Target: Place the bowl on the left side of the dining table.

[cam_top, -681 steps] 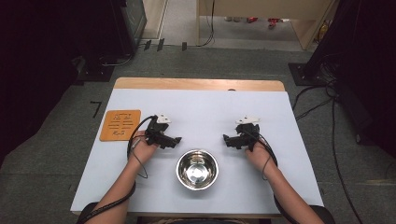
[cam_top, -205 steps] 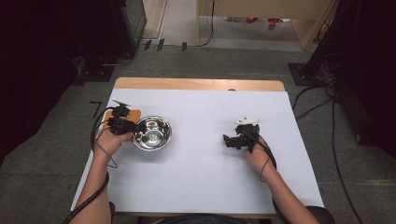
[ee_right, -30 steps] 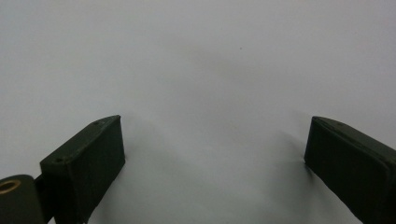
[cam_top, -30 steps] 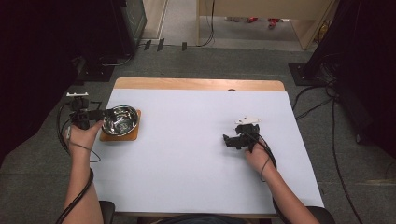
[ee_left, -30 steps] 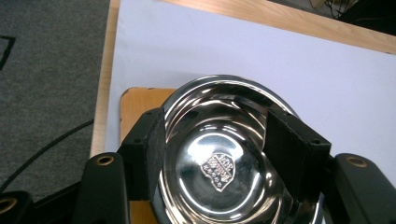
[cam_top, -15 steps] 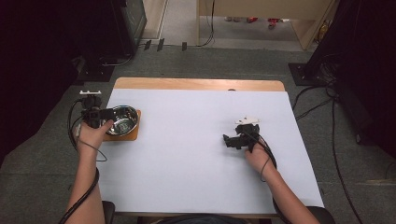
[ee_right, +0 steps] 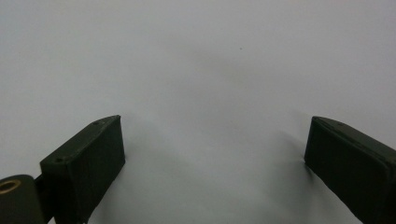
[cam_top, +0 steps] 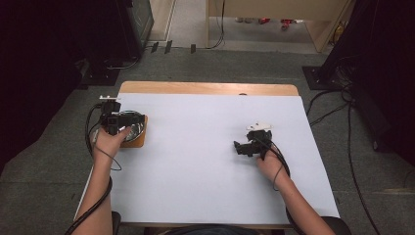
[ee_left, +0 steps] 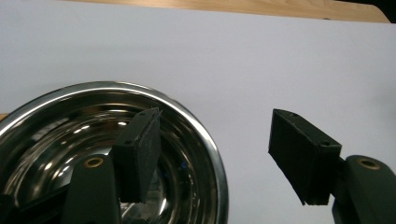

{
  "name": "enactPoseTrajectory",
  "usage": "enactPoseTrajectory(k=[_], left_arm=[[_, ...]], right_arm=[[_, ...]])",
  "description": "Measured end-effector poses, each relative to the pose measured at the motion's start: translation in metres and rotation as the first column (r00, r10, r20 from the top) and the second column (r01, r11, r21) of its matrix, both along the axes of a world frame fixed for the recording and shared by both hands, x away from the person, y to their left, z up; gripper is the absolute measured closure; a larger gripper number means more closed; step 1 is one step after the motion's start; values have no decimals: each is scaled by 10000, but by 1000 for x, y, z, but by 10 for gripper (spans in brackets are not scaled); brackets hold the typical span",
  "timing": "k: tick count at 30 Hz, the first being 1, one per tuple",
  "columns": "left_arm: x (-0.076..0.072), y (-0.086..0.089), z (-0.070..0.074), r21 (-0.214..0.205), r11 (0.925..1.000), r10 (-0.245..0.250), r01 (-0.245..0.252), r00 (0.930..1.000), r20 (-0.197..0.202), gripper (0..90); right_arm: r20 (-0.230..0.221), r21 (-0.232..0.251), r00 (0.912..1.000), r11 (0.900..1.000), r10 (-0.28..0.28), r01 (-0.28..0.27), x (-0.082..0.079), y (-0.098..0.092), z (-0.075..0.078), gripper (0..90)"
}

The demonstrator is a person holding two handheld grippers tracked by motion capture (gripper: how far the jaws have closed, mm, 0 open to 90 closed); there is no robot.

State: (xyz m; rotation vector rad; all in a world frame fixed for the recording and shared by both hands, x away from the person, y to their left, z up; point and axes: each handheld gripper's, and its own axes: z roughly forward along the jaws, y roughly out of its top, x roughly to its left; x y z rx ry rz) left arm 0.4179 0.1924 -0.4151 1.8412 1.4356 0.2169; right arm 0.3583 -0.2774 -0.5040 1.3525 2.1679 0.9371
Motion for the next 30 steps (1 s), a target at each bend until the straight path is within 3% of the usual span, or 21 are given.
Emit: enactPoseTrajectory(k=[12, 30], left_arm=[[-2, -30, -6, -34, 9985, -553, 553, 9985, 35, 311], [-8, -63, -18, -60, 9884, -1519, 1520, 9882, 177, 267]], right_arm=[[6, -11, 10000, 10000, -13, 13, 0, 0, 0, 47], [19, -18, 10000, 10000, -11, 11, 0, 0, 0, 47]])
